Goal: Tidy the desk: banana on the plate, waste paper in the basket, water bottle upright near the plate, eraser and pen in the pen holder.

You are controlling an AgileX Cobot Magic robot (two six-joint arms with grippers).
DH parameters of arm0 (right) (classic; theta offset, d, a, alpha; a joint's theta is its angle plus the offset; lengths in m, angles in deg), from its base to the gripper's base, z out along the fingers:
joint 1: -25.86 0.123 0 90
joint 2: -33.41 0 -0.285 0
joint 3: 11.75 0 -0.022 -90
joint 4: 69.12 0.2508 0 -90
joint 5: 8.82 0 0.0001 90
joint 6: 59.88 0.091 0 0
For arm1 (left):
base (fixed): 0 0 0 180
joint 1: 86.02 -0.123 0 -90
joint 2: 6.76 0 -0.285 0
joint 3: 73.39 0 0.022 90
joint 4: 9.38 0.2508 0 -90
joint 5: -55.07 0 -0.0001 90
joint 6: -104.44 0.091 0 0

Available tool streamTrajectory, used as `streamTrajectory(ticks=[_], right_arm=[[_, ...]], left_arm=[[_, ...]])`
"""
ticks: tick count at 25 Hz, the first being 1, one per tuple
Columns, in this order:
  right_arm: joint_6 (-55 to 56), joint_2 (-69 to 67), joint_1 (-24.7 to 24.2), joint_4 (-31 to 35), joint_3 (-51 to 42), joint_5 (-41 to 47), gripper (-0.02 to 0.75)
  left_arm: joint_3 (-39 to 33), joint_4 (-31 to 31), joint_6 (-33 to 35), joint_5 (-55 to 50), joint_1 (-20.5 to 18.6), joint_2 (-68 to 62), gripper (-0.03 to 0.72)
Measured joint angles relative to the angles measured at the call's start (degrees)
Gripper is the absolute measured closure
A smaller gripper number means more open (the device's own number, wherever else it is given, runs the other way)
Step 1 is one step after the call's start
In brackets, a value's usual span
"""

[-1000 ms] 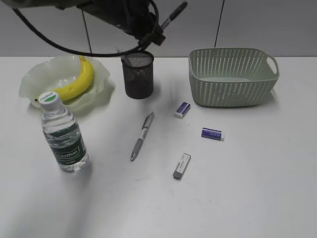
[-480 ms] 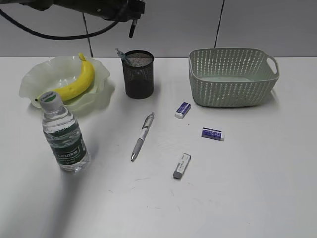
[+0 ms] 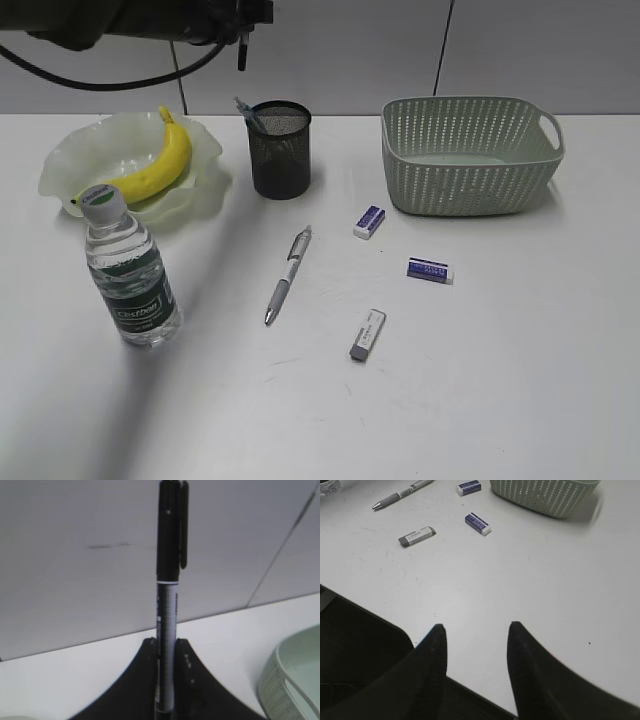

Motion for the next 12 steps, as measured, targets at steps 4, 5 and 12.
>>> streamTrajectory(ticks=[4, 5, 12], right_arm=[[0.0, 0.0, 0.0, 0.0, 0.0, 0.0, 0.407], [0.0, 0.0, 0.0, 0.0, 0.0, 0.0, 0.407], [0.0, 0.0, 0.0, 0.0, 0.0, 0.0, 0.407]], left_arm=[[-5.42, -0.61, 0.0, 11.64, 3.46, 1.46, 0.633], [-6.62, -0.45, 0.0, 14.81, 4.96, 1.57, 0.633], [-10.01, 1.78, -3.52, 28.15, 11.1, 0.33, 0.633]])
